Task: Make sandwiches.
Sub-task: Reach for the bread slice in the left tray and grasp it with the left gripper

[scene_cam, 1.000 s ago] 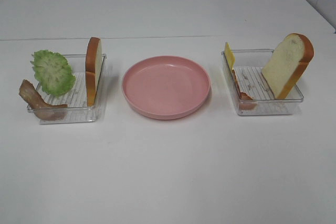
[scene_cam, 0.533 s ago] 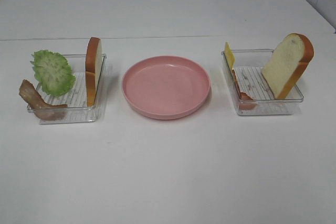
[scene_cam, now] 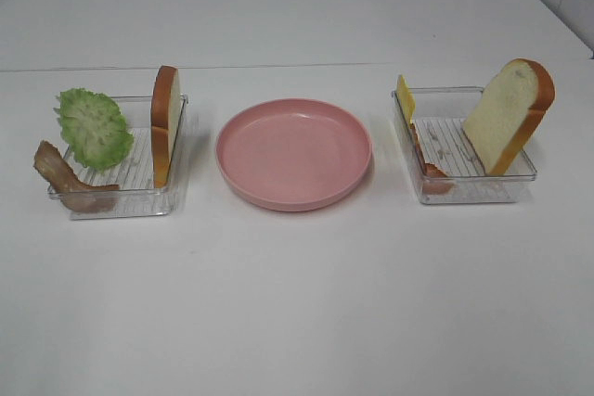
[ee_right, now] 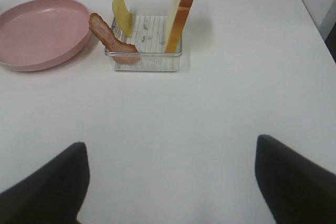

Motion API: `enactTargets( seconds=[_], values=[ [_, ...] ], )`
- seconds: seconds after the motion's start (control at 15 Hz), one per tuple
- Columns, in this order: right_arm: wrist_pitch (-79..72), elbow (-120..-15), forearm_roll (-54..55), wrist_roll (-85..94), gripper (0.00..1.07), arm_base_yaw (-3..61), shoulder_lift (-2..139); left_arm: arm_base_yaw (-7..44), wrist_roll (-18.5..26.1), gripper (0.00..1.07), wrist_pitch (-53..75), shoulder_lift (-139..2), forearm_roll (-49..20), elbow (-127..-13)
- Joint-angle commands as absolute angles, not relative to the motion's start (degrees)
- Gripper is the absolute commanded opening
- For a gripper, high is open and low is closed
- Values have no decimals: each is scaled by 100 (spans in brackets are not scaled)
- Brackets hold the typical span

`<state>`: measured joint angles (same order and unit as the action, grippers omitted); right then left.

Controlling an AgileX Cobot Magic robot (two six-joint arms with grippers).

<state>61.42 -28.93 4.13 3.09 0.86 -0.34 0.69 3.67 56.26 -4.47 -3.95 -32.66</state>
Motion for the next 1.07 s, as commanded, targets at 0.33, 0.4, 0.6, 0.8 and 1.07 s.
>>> enactTargets(
  seconds=[0.33,0.4,0.6,0.8,1.07],
  values=[
    [6073,-2888,407,355,81,57,-115,92,367,91,5185,-3237,-527,-4452],
    [6073,-2888,407,355,81,57,-115,92,367,91,5248,-3799,-561,-4767],
    [6073,-2888,407,355,81,57,-115,92,367,90,5437,-5546,-814,-5712],
    [6073,-2888,407,355,81,57,-115,92,367,90,5752,-6835,-1037,-6394],
    [6073,-2888,407,355,81,57,-115,149,344,90,6234,-8440,-1415,-7517]
  ],
)
